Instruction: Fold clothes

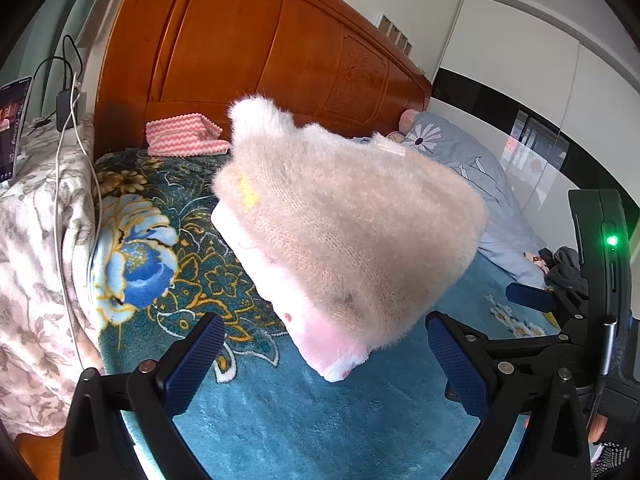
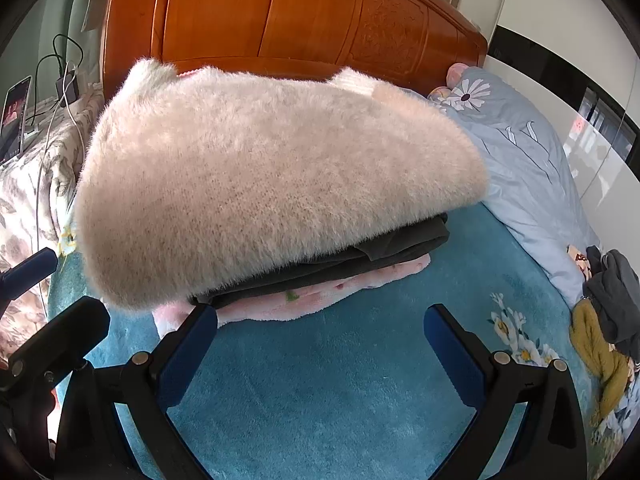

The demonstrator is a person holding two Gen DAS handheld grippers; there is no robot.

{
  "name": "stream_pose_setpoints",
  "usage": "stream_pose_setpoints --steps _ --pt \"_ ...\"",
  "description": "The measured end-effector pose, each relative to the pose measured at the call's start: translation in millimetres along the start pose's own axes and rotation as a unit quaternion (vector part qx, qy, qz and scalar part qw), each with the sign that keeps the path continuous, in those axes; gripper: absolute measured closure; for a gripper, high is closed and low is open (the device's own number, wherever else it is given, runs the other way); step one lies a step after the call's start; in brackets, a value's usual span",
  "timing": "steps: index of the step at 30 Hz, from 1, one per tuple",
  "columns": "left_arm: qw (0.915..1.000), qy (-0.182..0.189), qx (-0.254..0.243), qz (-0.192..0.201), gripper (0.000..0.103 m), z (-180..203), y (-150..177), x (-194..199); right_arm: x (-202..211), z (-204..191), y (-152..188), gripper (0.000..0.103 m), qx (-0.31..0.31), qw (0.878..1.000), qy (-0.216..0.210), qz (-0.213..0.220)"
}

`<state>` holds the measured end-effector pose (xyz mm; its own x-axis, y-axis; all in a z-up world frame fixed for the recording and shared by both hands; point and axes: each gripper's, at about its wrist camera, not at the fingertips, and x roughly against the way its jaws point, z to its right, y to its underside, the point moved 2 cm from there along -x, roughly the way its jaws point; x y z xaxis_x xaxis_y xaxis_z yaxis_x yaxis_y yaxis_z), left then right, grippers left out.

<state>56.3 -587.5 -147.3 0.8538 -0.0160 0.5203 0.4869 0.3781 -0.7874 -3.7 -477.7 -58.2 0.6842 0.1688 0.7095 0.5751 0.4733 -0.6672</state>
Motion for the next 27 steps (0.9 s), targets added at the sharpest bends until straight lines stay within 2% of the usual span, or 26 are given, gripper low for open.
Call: stream_pose_setpoints --steps 27 --pt "1.0 -0.002 0.0 -0.008 0.0 0.7 1.1 -1.1 -0.6 0.0 1.3 0.0 -0.003 1.0 0.001 -0.004"
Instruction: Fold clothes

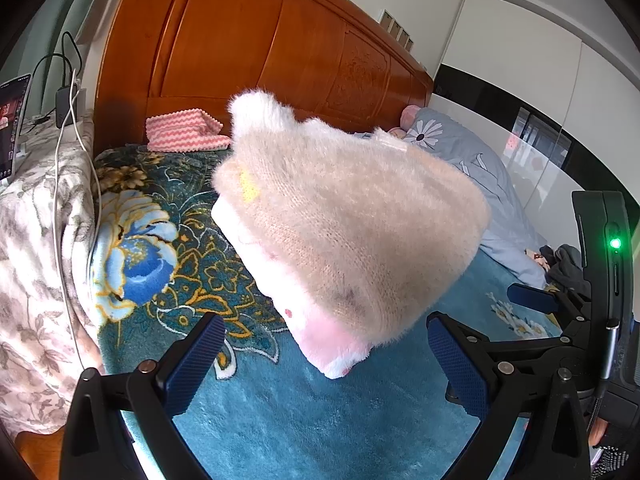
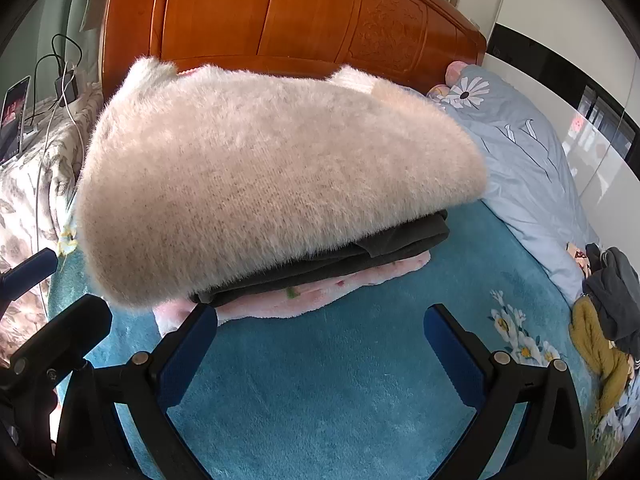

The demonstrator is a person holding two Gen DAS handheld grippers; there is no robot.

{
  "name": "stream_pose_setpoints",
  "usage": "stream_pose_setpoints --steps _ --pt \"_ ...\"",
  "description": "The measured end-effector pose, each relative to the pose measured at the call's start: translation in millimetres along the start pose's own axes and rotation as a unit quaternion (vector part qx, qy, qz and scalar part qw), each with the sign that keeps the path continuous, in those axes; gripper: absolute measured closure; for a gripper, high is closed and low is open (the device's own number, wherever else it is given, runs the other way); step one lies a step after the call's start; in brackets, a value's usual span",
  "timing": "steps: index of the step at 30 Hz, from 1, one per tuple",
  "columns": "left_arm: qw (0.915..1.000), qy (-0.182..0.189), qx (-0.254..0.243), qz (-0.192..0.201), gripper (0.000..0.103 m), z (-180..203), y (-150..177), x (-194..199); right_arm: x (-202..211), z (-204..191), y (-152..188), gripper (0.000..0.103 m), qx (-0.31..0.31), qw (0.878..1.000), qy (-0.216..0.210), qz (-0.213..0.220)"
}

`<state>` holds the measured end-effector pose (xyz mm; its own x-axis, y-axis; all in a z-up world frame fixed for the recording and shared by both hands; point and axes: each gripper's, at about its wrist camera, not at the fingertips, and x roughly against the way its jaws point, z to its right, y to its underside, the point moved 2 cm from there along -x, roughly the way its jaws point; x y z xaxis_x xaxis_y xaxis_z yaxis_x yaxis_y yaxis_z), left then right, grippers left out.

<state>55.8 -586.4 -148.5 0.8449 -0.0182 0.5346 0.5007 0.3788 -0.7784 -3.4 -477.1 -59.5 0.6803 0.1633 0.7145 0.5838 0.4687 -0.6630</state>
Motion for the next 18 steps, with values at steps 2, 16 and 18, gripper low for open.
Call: stream_pose_setpoints --steps 2,16,18 --pt "1.0 0.0 0.0 -0.001 0.0 0.3 -0.2 -0.5 -0.2 0.4 0.1 0.0 -0.001 1.0 0.0 0.0" --pt "1.0 -0.003 -0.007 -0.005 0.0 2.2 0.2 -3.1 -1.7 1.4 2.7 0.0 -0.004 1.0 -0.001 -0.004" --pt "0.9999 -0.004 -0.008 -0.004 0.0 2.5 -0.1 -3.3 -1.9 1.9 2.7 0.0 -0.006 1.0 -0.001 -0.004"
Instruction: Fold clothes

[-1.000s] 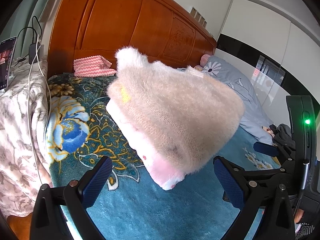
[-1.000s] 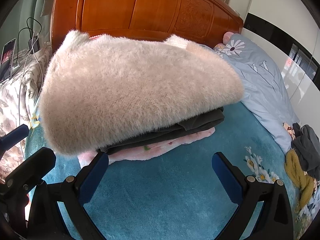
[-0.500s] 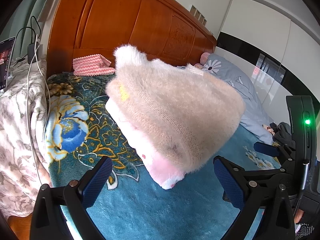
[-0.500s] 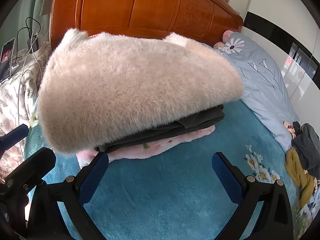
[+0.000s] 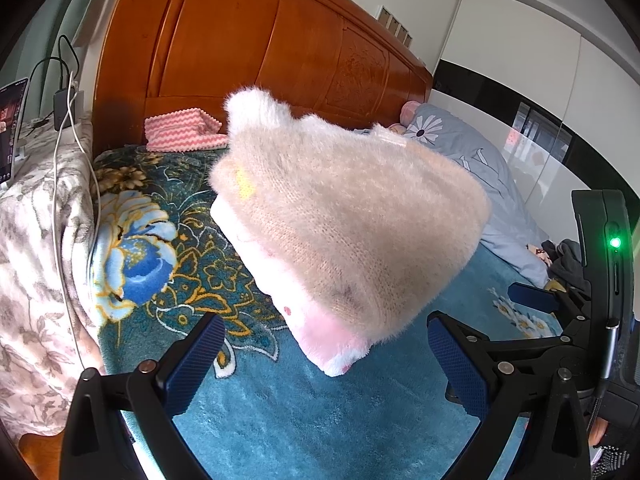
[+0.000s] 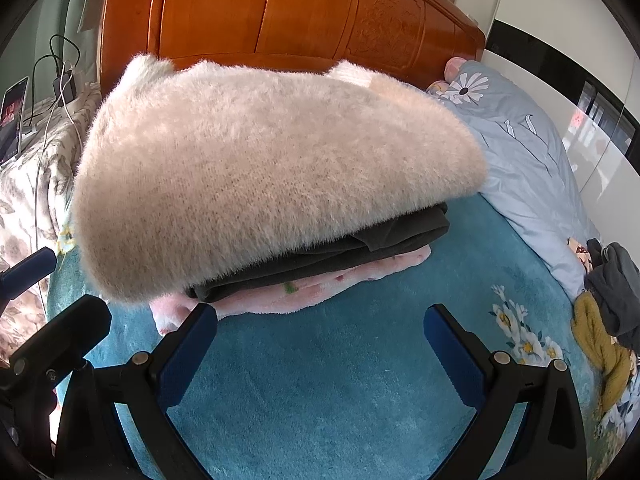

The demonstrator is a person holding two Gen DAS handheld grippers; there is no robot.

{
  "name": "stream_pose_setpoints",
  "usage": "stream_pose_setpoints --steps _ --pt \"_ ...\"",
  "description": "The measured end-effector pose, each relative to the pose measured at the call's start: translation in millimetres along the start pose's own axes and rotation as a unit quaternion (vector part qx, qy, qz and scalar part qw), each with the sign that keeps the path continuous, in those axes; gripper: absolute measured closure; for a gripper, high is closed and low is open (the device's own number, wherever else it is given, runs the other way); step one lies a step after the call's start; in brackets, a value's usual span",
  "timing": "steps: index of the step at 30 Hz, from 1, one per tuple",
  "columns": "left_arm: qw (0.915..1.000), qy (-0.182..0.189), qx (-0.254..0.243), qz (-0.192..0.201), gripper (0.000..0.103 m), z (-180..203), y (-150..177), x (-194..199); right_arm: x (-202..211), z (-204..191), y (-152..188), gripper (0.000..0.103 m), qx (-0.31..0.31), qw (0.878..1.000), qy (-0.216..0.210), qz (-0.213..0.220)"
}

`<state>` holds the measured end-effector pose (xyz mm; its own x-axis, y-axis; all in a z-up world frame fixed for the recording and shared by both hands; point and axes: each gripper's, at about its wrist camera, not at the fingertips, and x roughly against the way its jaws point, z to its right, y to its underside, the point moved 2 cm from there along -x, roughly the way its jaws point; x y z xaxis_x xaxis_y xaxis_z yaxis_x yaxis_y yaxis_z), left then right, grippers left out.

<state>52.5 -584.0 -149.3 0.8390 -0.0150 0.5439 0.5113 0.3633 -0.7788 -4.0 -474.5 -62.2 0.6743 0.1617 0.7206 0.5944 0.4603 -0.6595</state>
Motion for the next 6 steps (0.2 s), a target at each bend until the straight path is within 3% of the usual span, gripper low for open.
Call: stream_pose_setpoints --steps 6 --pt "0.9998 -0.008 -0.01 0.016 0.0 1.7 -0.1 5.3 -0.2 0.3 -0.7 0.0 -0.002 1.0 -0.002 0.002"
